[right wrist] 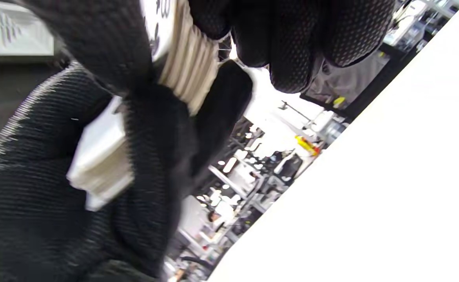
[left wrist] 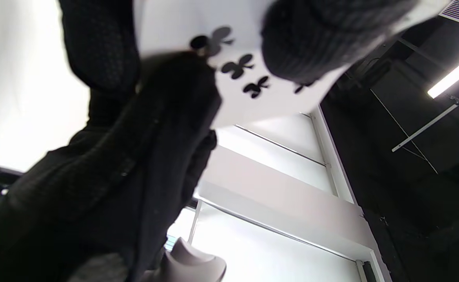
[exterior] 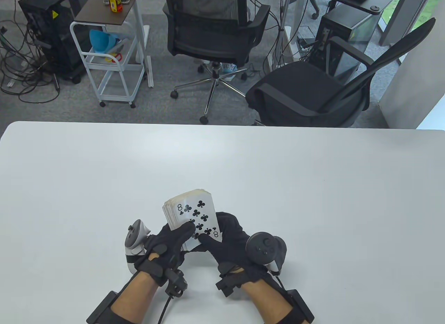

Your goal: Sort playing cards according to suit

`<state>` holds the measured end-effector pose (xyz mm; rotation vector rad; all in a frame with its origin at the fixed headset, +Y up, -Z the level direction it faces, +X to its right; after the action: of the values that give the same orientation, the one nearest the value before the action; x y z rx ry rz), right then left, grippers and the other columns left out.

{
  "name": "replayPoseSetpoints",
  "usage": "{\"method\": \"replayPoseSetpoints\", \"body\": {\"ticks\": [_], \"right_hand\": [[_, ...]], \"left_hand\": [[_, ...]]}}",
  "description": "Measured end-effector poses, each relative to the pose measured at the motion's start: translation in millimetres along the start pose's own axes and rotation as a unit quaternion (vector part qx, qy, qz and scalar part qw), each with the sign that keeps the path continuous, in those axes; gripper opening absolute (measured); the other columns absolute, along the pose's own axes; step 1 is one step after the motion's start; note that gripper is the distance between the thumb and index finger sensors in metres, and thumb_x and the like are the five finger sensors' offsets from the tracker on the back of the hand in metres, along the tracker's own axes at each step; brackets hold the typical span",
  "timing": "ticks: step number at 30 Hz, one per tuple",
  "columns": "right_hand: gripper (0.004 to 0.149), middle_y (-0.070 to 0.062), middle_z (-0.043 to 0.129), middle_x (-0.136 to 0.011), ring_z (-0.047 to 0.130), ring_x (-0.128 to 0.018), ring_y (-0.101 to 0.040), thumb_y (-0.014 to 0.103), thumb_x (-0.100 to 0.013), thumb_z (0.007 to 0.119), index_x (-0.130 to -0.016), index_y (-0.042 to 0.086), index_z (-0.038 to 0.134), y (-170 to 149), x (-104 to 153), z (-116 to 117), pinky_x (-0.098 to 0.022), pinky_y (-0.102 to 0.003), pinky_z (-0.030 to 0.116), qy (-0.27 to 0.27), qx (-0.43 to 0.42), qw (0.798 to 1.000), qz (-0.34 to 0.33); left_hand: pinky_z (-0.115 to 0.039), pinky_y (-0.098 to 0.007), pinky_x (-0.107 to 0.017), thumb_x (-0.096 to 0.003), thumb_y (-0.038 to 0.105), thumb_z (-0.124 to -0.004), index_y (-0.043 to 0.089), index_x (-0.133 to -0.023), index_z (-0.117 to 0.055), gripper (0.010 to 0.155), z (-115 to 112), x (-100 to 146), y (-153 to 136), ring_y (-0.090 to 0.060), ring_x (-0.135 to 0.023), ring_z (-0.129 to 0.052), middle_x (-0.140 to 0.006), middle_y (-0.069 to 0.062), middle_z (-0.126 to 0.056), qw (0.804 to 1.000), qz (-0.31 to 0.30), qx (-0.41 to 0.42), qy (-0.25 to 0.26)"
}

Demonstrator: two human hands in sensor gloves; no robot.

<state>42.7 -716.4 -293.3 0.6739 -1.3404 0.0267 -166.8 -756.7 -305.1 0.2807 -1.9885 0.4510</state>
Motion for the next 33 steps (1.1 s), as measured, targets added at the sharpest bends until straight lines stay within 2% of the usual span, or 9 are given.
{"method": "replayPoseSetpoints", "body": {"ticks": [6,11,14,16,20,24,28,31,33], "right_hand": [[0.043,-0.015,0.074,-0.093,0.088,-0.075,-0.038,0.038,-0.052,0.085,-0.079,0.008,0.072,8,1,-13,-0.059,-0.06,0.072,-0.054,0.007,0.998,-0.027],[0.037,-0.013,0.085,-0.09,0.093,-0.073,-0.04,0.038,-0.056,0.077,-0.072,0.006,0.086,12,-4,-31,-0.057,-0.06,0.075,-0.041,0.026,0.998,-0.038],[0.039,-0.014,0.083,-0.094,0.089,-0.077,-0.041,0.04,-0.057,0.076,-0.078,0.011,0.089,11,-4,-41,-0.06,-0.061,0.072,-0.034,0.06,0.997,-0.03],[0.046,-0.017,0.075,-0.099,0.085,-0.081,-0.044,0.041,-0.053,0.086,-0.089,0.012,0.079,10,-4,-46,-0.061,-0.063,0.068,-0.069,0.063,0.995,-0.028],[0.038,-0.014,0.075,-0.099,0.082,-0.084,-0.043,0.035,-0.054,0.087,-0.086,0.017,0.08,8,-5,-56,-0.065,-0.065,0.062,-0.082,0.074,0.994,-0.013],[0.036,-0.015,0.075,-0.099,0.073,-0.09,-0.046,0.033,-0.056,0.085,-0.084,0.011,0.083,-15,-14,-74,-0.066,-0.069,0.054,-0.09,0.068,0.99,0.08],[0.036,-0.02,0.065,-0.103,0.055,-0.097,-0.052,0.032,-0.057,0.083,-0.085,0.009,0.083,-58,-36,-82,-0.068,-0.073,0.04,-0.054,0.092,0.974,0.203],[0.037,-0.022,0.062,-0.104,0.049,-0.098,-0.054,0.032,-0.057,0.085,-0.084,0.007,0.084,-84,-64,-72,-0.067,-0.075,0.036,-0.003,0.204,0.946,0.253],[0.038,-0.022,0.061,-0.104,0.047,-0.098,-0.054,0.032,-0.056,0.085,-0.084,0.006,0.084,-98,-88,-57,-0.067,-0.075,0.034,0.039,0.288,0.915,0.279]], "left_hand": [[-0.085,-0.046,-0.066,-0.0504,0.049,-0.097,0.021,-0.109,-0.053,0.078,-8,-4,0,-0.031,-0.105,-0.063,-0.117,-0.006,-0.038,0.998,0.003,0.011,-0.064],[-0.089,-0.047,-0.061,-0.0543,0.042,-0.091,0.021,-0.108,-0.058,0.066,-11,-2,-1,-0.032,-0.101,-0.074,-0.113,-0.004,-0.055,0.999,-0.007,0.007,-0.042],[-0.09,-0.046,-0.061,-0.054,0.043,-0.092,0.022,-0.107,-0.059,0.066,-12,-1,2,-0.032,-0.1,-0.077,-0.111,-0.004,-0.062,0.999,-0.016,-0.005,-0.027],[-0.091,-0.046,-0.06,-0.0535,0.044,-0.093,0.024,-0.108,-0.059,0.067,-10,0,5,-0.032,-0.099,-0.079,-0.109,-0.004,-0.066,1.0,-0.021,-0.006,-0.01],[-0.091,-0.046,-0.058,-0.054,0.045,-0.091,0.028,-0.109,-0.055,0.068,-4,3,12,-0.033,-0.097,-0.082,-0.108,-0.002,-0.07,0.999,-0.031,-0.032,0.013],[-0.092,-0.045,-0.057,-0.0559,0.044,-0.087,0.026,-0.11,-0.049,0.068,-1,4,17,-0.032,-0.096,-0.083,-0.107,-0.001,-0.071,0.998,-0.036,-0.037,0.03],[-0.091,-0.044,-0.057,-0.0565,0.045,-0.085,0.025,-0.109,-0.047,0.068,-1,3,21,-0.03,-0.095,-0.084,-0.107,0.001,-0.07,0.997,-0.044,-0.046,0.03],[-0.091,-0.043,-0.057,-0.0567,0.046,-0.084,0.025,-0.109,-0.045,0.068,0,3,19,-0.03,-0.094,-0.085,-0.107,0.001,-0.07,0.997,-0.043,-0.054,0.037],[-0.091,-0.043,-0.055,-0.0573,0.046,-0.082,0.025,-0.109,-0.042,0.069,3,3,18,-0.03,-0.093,-0.086,-0.107,0.0,-0.069,0.996,-0.038,-0.064,0.044]]}}
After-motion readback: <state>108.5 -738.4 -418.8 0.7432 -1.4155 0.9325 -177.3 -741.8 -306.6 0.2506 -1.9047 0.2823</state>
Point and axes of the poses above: the tracker on the back of each hand, its own y axis roughly to the thumb side, its own x axis roughly from the fingertips to the wrist, z = x × y, the point moved 2 cm from there along -x, roughly from the wrist to the fingertips
